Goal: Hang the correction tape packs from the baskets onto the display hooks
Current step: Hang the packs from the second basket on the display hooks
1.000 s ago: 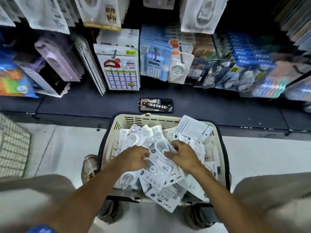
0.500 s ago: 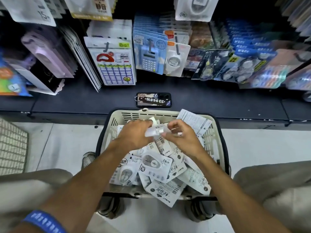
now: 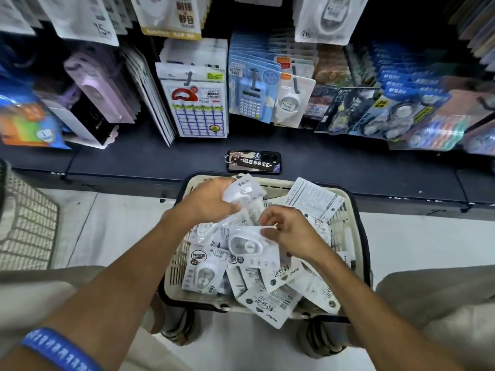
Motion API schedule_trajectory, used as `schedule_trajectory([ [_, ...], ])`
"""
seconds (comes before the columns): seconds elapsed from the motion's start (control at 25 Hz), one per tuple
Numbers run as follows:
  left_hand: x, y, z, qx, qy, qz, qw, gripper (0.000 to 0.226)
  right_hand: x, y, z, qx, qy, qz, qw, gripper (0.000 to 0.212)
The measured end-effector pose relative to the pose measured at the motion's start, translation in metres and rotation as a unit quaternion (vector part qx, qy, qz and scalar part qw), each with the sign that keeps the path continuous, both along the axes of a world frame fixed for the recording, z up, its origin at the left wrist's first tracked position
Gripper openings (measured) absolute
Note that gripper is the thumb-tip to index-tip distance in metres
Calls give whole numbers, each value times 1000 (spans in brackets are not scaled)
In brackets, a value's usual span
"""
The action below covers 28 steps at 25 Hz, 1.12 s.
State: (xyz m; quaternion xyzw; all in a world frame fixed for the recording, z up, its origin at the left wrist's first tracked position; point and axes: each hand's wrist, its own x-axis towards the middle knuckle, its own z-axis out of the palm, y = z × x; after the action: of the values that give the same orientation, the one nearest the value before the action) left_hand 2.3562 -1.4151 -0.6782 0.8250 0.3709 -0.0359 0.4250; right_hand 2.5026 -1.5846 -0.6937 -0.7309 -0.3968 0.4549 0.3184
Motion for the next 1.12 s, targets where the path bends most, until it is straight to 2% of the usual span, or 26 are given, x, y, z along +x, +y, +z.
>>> schedule_trajectory([
  [0.08, 3, -4, 4, -49, 8, -41, 998, 12, 4, 8, 16, 62, -16, 15, 998, 33],
  [0.16, 3, -5, 11, -145, 8, -38, 989, 7, 4, 16, 22, 113, -18, -18, 993, 33],
  [0.24, -2, -4, 19, -255, -6, -26, 967, 26, -1, 27, 25, 171, 8, -99, 980, 30],
  [0.28, -5, -3, 20, -281, -7, -35, 959, 35, -6, 35, 25, 198, 2, -150, 969, 31],
  [0.36, -8, -4, 17, -276, 15, -53, 960, 45, -22, 47, 22, 230, -16, -277, 933, 30],
  [0.44, -11, -1, 14, -216, 33, -11, 976, 46, -37, 47, 17, 215, -2, -395, 893, 18],
  [0.48, -13, 4, 13, -162, 27, 37, 986, 46, -42, 40, 9, 181, 27, -391, 902, 15],
  [0.52, -17, 13, 10, -109, 13, 94, 990, 47, -48, 30, -1, 125, 65, -318, 937, 19],
  [0.56, -22, 21, 9, -74, -8, 159, 985, 49, -57, 21, -11, 45, 91, -188, 977, 29],
  [0.6, -27, 29, 8, -64, -35, 218, 973, 52, -70, 12, -22, -35, 97, -48, 994, 39],
  [0.64, -32, 35, 7, -74, -61, 261, 961, 55, -84, 6, -35, -82, 81, 54, 992, 43],
  [0.68, -36, 39, 5, -87, -81, 282, 952, 58, -95, 5, -45, -88, 55, 96, 990, 35],
  [0.76, -42, 41, 2, -76, -86, 275, 954, 63, -97, 12, -45, -55, 64, 34, 996, 14],
  [0.84, -47, 38, 0, -72, -86, 243, 964, 59, -68, 19, -37, -4, 165, -90, 982, 21],
  [0.92, -50, 34, -4, -168, -118, 213, 955, 52, -34, 25, -26, 47, 212, -160, 963, 13],
  [1.0, -51, 27, -6, -303, -140, 207, 920, 42, -20, 36, -16, 77, 162, -174, 968, 11],
  [1.04, -52, 26, -5, -338, -132, 193, 911, 50, -23, 45, -15, 84, 130, -176, 972, 13],
  [1.12, -56, 28, -6, -334, -110, 143, 925, 65, -34, 61, -15, 102, 103, -195, 970, 19],
])
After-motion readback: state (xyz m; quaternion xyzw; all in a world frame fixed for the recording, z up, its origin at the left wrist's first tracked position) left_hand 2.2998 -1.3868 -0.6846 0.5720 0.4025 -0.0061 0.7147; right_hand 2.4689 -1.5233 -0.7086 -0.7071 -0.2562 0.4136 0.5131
